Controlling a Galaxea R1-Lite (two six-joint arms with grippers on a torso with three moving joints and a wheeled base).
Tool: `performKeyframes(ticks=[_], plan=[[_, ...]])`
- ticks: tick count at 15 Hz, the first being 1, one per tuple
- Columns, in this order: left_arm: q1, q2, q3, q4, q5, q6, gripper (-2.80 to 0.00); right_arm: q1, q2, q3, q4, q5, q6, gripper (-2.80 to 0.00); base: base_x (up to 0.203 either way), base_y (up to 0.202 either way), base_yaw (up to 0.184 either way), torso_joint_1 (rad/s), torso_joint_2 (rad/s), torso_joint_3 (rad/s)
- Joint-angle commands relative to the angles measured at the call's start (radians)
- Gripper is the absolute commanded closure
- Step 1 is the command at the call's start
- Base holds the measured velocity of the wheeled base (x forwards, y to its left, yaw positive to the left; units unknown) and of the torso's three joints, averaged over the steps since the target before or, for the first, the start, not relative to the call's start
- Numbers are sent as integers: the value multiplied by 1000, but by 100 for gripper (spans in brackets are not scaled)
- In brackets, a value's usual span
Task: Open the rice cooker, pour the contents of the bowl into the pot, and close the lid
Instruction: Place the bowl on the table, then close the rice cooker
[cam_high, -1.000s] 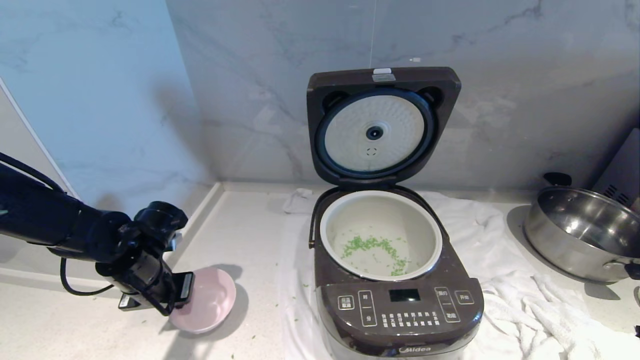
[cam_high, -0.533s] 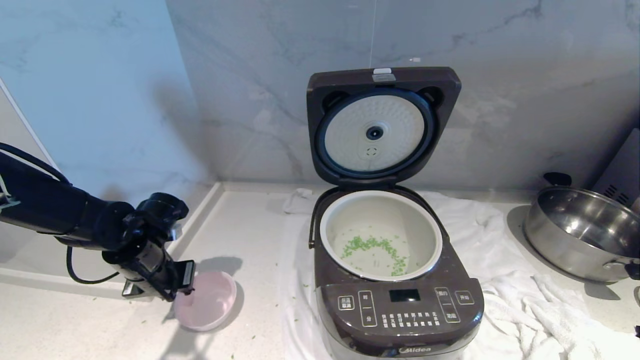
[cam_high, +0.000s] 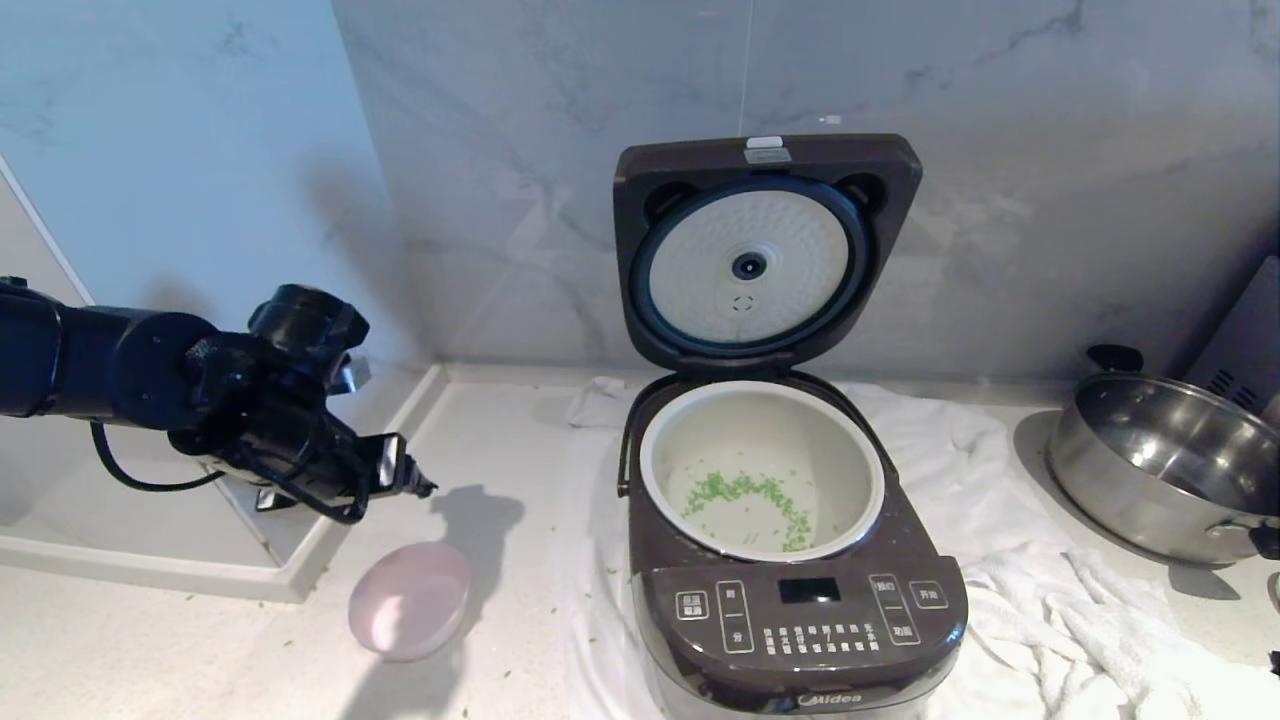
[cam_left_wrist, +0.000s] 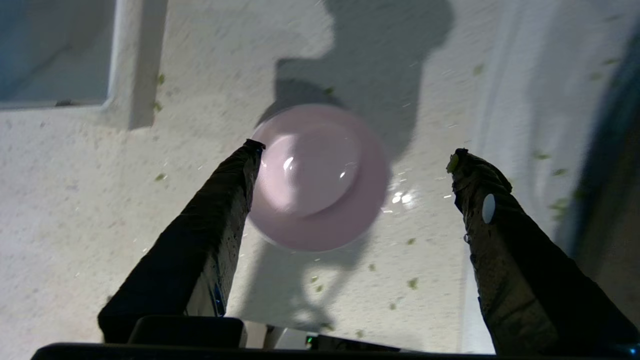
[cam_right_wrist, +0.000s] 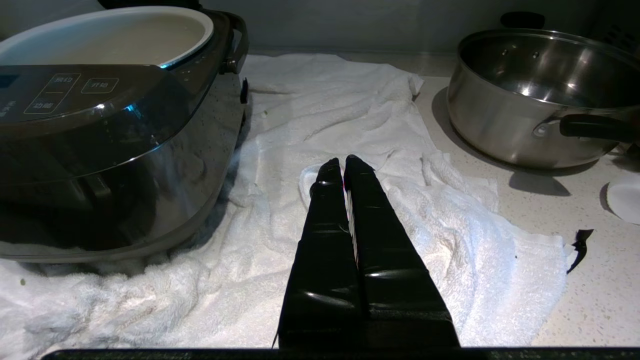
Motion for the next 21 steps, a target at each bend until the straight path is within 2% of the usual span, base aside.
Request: performKeyframes(ticks=[1, 5, 6, 8, 11, 12, 13, 14, 16, 18, 19, 21], plan=[[-44, -41, -75, 16, -1, -28, -280, 0, 0, 0, 0, 1, 0, 0, 0, 0, 0, 0, 0, 0], [-201, -48, -258, 23, -6, -146, -280, 0, 0, 0, 0, 1, 0, 0, 0, 0, 0, 0, 0, 0], [-230, -43, -310, 22, -1, -175, 0, 0, 0, 0, 0, 1, 0, 0, 0, 0, 0, 0, 0, 0], [-275, -19, -369, 26, 30, -209, 0, 0, 0, 0, 0, 1, 0, 0, 0, 0, 0, 0, 0, 0], [-276, 16, -451, 17, 93, -228, 0, 0, 0, 0, 0, 1, 0, 0, 0, 0, 0, 0, 0, 0], [-282, 28, -506, -2, 105, -279, 0, 0, 0, 0, 0, 1, 0, 0, 0, 0, 0, 0, 0, 0], [-297, 52, -557, -37, 116, -359, 0, 0, 0, 0, 0, 1, 0, 0, 0, 0, 0, 0, 0, 0], [-313, 76, -594, -82, 140, -401, 0, 0, 0, 0, 0, 1, 0, 0, 0, 0, 0, 0, 0, 0], [-356, 93, -648, -178, 208, -417, 0, 0, 0, 0, 0, 1, 0, 0, 0, 0, 0, 0, 0, 0], [-407, 88, -657, -245, 229, -418, 0, 0, 0, 0, 0, 1, 0, 0, 0, 0, 0, 0, 0, 0], [-420, 88, -674, -280, 262, -418, 0, 0, 0, 0, 0, 1, 0, 0, 0, 0, 0, 0, 0, 0], [-451, 94, -709, -308, 312, -419, 0, 0, 0, 0, 0, 1, 0, 0, 0, 0, 0, 0, 0, 0]])
